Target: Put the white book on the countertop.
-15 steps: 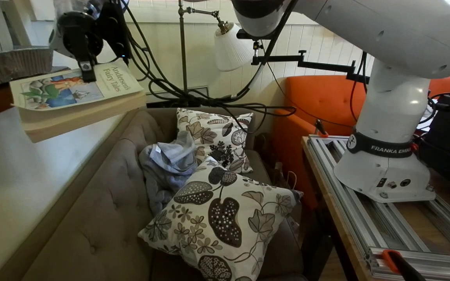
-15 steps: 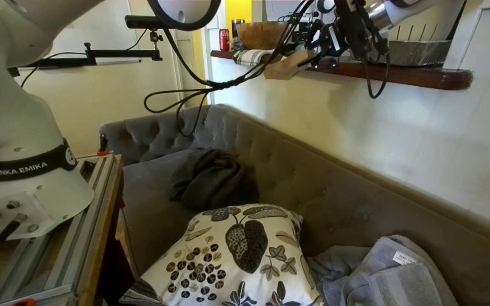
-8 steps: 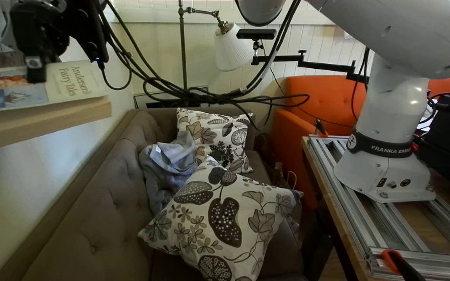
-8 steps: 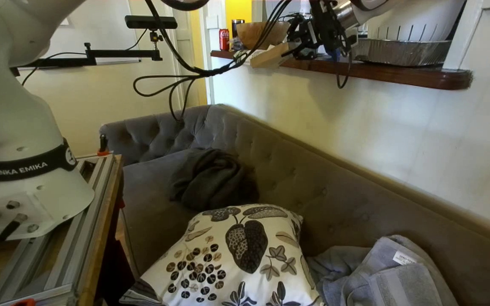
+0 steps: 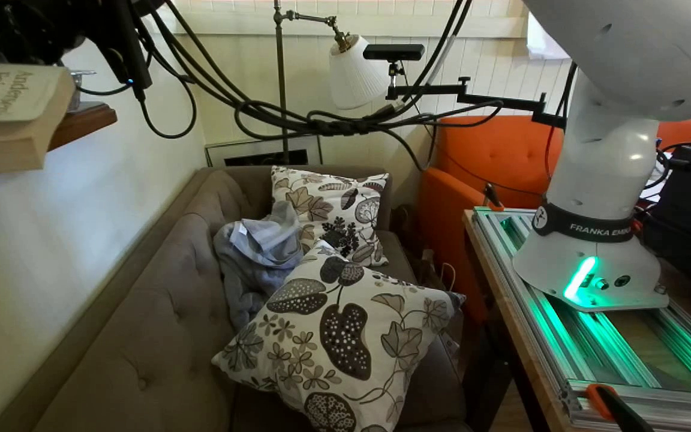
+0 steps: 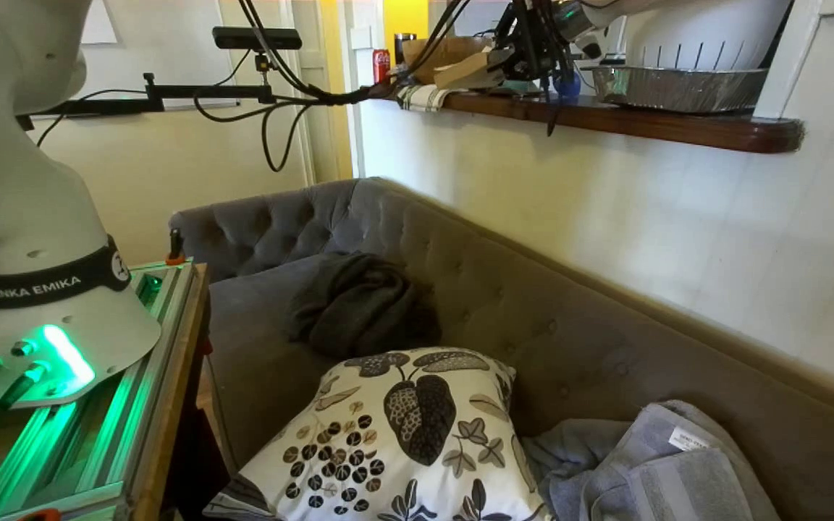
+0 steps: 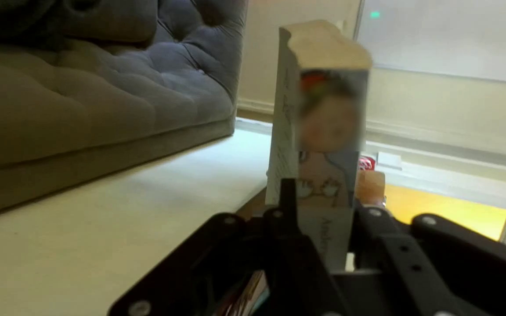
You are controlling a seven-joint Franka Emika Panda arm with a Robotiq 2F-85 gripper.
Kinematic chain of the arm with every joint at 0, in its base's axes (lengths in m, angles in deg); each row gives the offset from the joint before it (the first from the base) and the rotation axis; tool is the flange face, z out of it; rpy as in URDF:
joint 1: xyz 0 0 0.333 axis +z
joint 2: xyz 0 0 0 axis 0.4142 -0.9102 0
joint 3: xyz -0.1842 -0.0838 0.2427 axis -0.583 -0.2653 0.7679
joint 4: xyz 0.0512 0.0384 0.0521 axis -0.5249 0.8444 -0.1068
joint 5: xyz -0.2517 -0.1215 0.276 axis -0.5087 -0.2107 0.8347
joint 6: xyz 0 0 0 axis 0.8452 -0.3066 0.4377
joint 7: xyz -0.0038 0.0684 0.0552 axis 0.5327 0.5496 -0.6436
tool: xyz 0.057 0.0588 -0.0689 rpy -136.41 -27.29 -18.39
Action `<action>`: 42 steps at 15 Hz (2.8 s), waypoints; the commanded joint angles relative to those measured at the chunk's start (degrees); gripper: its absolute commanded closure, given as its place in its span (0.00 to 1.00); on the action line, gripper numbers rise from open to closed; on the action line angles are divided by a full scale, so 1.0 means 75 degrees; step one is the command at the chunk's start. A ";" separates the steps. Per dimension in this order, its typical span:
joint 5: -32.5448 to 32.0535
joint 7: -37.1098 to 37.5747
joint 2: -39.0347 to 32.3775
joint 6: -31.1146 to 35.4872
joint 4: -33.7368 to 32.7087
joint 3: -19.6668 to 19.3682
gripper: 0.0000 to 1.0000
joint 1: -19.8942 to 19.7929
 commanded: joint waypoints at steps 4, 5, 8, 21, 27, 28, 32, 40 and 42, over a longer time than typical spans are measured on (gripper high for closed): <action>0.2357 -0.0907 0.1811 0.1413 0.2754 -0.1012 0.94 0.0088; 0.2559 -0.1059 0.2009 0.1574 0.3095 -0.1149 0.94 0.0184; 0.3071 -0.1400 0.2417 0.2135 0.3872 -0.1501 0.94 0.0559; 0.4543 -0.1566 0.1856 0.3276 0.3337 -0.1829 0.94 0.1314; 0.6227 -0.1326 0.1361 0.3496 0.2660 -0.1941 0.94 0.1555; 0.6376 -0.1242 0.1291 0.3584 0.2601 -0.1976 0.94 0.1614; 0.6923 -0.1037 0.1041 0.4328 0.2431 -0.2079 0.94 0.1891; 0.6654 -0.0435 0.0858 0.6165 0.2077 -0.2265 0.94 0.2616; 0.6440 -0.0258 0.0875 0.6608 0.2068 -0.2311 0.94 0.2807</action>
